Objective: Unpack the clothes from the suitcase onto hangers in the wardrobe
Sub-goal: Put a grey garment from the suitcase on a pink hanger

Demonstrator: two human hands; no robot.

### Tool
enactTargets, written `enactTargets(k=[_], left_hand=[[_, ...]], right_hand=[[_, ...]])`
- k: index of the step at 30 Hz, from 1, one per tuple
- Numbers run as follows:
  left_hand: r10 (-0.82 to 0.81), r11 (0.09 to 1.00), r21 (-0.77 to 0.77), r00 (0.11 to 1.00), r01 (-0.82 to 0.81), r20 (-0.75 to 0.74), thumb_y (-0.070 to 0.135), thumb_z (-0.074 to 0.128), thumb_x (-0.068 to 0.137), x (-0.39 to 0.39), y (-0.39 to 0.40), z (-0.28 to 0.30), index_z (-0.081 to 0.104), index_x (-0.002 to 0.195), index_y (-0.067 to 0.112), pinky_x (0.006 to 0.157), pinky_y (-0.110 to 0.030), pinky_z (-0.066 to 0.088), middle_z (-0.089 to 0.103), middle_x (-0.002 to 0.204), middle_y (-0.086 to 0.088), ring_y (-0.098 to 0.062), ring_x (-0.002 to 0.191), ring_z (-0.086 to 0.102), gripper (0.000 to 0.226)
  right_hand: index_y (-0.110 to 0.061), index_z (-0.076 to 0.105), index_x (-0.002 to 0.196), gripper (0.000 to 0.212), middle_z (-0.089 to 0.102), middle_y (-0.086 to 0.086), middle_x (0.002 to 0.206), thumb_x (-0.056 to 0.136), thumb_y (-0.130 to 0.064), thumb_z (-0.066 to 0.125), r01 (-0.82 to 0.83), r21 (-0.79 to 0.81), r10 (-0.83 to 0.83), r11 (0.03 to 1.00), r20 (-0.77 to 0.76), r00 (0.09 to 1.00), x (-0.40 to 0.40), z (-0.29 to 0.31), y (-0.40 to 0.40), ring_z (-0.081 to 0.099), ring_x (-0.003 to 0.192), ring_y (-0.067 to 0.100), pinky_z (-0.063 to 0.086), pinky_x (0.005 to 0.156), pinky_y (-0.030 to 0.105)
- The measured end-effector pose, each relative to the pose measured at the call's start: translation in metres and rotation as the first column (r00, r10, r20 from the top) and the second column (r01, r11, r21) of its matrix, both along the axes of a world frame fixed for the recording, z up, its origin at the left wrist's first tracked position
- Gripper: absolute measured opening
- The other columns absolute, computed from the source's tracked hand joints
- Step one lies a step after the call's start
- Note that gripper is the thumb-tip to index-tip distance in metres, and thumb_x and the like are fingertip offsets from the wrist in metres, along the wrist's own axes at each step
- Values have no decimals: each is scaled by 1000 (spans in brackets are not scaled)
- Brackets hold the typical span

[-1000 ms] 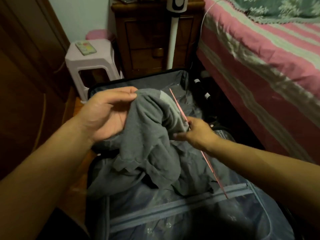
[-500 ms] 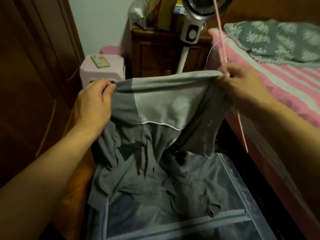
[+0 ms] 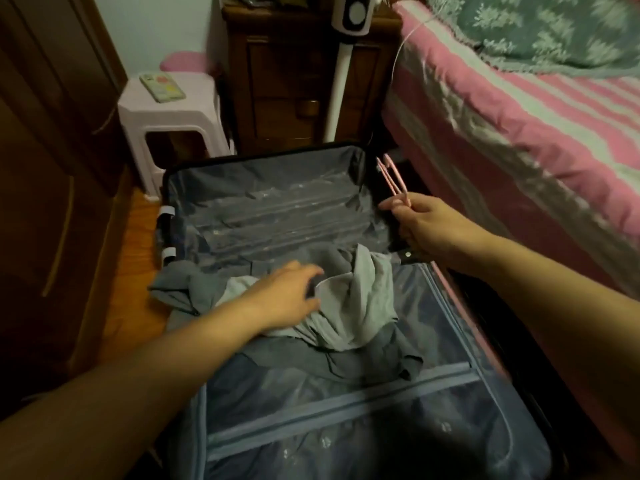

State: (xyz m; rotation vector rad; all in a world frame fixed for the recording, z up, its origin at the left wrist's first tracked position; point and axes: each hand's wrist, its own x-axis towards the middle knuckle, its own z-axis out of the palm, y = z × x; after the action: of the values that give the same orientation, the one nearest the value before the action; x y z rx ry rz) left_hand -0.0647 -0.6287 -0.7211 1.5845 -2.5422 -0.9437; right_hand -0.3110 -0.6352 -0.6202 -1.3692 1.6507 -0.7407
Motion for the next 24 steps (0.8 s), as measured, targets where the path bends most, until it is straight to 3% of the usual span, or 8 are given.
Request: enactTargets(k=[4, 7, 9, 11, 14, 17, 22, 24], left_hand=[[-183, 972, -78, 924, 220, 335, 58, 45, 100, 9, 8, -51, 11, 160, 39, 125, -42, 10, 17, 167, -3, -27, 154, 11, 71], [-239, 963, -38, 908, 268, 345, 63, 40, 100, 8, 9, -60, 41, 146, 41, 126, -46, -3, 30, 163, 0, -23, 156, 5, 51], [-208, 978, 53, 933, 201, 293, 63, 36, 101, 2, 9, -57, 59, 97, 32, 123, -44, 15, 60, 132, 1, -21, 144, 35, 39], [-200, 978, 122, 937, 172, 285, 56, 36, 104, -1, 11, -52, 49, 80, 26, 100, -36, 39, 65, 110, -3, -22, 113, 57, 40], [-227, 974, 94, 926, 208, 301, 32, 54, 100, -2, 6, -49, 48, 104, 28, 91, -32, 44, 59, 127, -1, -21, 111, 57, 9], [-258, 963, 173, 896, 207, 361, 25, 59, 97, -3, 6, -40, 44, 137, 33, 97, -37, 47, 55, 136, 3, -24, 119, 56, 44], [92, 984, -175, 929, -30, 358, 33, 60, 96, 4, -17, -14, 62, 109, 22, 81, -37, 49, 66, 119, -13, -36, 108, 62, 17], [295, 924, -302, 940, -235, 173, 39, 61, 97, 19, -31, -4, 60, 106, 22, 79, -38, 48, 67, 113, -12, -37, 103, 62, 19]], right_hand=[[-28, 59, 131, 31, 62, -6, 89, 105, -29, 43, -94, -128, 14, 987, -515, 857, -39, -18, 14, 57, 80, 16, 42, 72, 30], [-26, 68, 105, 22, 62, -11, 77, 103, -24, 47, -95, -46, 67, 994, -428, 901, -56, -28, 23, 57, 74, 18, 43, 65, 30], [-24, 71, 99, 23, 66, -6, 78, 103, -26, 49, -140, 33, 141, 990, -434, 890, -59, -29, 28, 61, 66, 16, 48, 59, 28], [-23, 73, 100, 24, 65, -3, 79, 103, -27, 50, -169, 54, 175, 984, -465, 868, -59, -31, 31, 56, 54, 1, 44, 49, 18], [-26, 73, 96, 23, 69, 0, 83, 102, -30, 52, -178, 10, 166, 984, -415, 894, -53, -34, 32, 64, 65, 13, 54, 61, 31], [-22, 73, 92, 25, 73, -3, 96, 103, -24, 51, -175, -65, 148, 983, -294, 944, -45, -30, 30, 65, 77, 20, 55, 75, 41], [-36, 53, 132, 30, 67, -3, 93, 104, -26, 48, -165, -202, 128, 965, -182, 975, -39, -26, 30, 62, 76, 8, 52, 73, 25], [-30, 58, 116, 15, 67, -1, 89, 103, -26, 51, -80, -264, 31, 961, -186, 982, -38, -29, 26, 64, 72, 9, 53, 71, 28]])
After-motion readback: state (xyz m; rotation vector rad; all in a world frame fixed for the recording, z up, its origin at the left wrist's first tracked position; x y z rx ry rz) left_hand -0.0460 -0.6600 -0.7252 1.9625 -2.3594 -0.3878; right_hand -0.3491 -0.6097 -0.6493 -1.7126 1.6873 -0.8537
